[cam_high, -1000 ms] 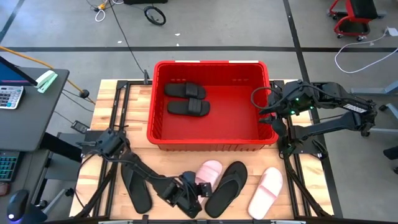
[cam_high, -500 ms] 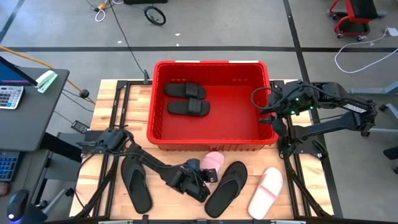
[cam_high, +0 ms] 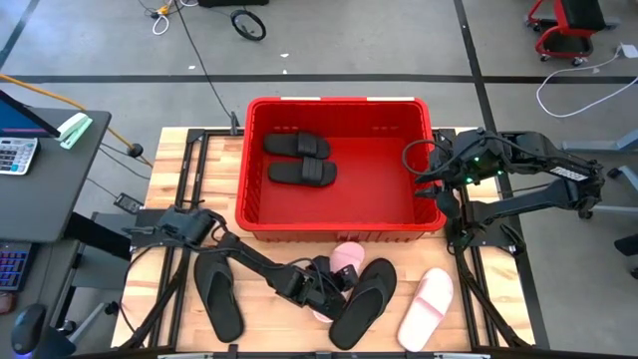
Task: Pick and place slides into bin
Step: Put the left pink slide into the red bin
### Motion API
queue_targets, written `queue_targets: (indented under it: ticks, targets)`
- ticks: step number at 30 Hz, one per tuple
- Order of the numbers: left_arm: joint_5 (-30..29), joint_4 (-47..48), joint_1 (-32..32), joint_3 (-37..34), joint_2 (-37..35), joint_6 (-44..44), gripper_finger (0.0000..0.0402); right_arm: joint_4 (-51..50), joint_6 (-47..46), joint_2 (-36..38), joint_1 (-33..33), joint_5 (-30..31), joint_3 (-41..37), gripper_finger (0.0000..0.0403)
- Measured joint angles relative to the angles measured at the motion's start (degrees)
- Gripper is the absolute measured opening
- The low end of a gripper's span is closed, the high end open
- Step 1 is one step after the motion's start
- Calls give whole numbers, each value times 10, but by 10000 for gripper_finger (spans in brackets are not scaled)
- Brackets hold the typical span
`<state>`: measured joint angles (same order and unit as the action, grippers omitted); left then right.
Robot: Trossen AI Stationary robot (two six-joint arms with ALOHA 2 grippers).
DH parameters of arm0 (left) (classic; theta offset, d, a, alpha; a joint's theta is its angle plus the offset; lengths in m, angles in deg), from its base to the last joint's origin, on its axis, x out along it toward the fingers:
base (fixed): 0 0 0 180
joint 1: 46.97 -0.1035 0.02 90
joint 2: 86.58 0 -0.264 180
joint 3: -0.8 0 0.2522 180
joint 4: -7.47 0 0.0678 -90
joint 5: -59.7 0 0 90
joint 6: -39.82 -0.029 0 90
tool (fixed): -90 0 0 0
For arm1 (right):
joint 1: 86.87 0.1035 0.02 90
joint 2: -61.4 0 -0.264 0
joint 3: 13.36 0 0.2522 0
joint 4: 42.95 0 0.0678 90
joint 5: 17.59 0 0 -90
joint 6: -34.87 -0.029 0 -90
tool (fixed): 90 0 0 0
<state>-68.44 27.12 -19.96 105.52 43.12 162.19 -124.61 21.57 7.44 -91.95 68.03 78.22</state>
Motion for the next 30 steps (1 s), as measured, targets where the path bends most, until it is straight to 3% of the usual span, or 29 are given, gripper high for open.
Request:
queue_targets:
  ticks: [6, 10, 17, 21, 27, 30]
  targets:
    - [0, 0, 10, -2, -7, -109, 14, -5, 0, 0, 0, 0, 0, 181]
    - [-1, 8, 27, 7, -16, -168, 13, -5, 0, 0, 0, 0, 0, 181]
    - [-3, 19, 70, 128, -17, -306, 12, -6, 0, 0, 0, 0, 0, 181]
    - [-36, 95, 88, 244, -18, -403, 12, -7, 0, 0, 0, 0, 0, 181]
    - [-112, 322, 90, 443, -21, -506, 12, -3, -5, 0, 0, 0, 0, 181]
    - [-201, 310, 77, 397, -73, -550, 12, 3, -41, 0, 0, 0, 0, 181]
